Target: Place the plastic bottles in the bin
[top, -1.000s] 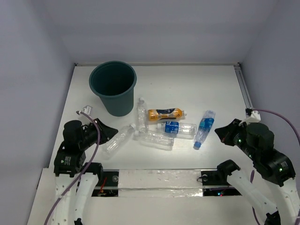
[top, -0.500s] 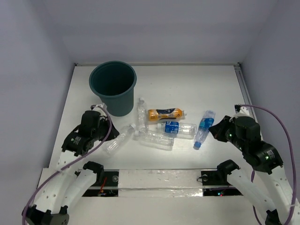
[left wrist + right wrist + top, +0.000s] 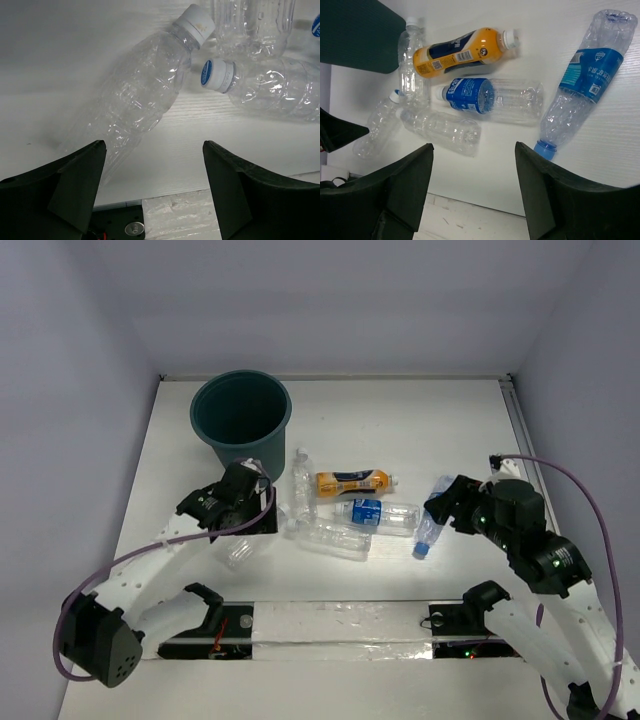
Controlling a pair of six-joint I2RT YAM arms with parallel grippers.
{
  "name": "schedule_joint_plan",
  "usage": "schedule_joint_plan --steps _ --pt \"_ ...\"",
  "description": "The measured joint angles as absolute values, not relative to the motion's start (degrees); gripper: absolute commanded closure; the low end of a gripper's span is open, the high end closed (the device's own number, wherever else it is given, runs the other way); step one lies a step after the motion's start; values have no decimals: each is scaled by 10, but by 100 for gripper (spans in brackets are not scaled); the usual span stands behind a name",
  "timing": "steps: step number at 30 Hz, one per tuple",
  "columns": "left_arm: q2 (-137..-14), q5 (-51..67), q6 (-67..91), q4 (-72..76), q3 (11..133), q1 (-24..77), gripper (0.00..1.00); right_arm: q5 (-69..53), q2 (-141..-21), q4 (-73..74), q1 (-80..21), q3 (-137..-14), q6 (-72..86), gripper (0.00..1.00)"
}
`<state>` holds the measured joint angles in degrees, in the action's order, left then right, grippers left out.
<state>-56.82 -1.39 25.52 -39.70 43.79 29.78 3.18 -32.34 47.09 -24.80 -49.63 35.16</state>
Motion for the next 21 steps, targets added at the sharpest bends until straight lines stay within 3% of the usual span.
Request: schedule_joint_plan --steps 5,21 --pt "-615 -31 243 -397 474 299 16 30 -326 458 -248 -478 354 23" --pt "-754 -53 208 -399 504 323 14 25 -305 446 -248 -468 373 19"
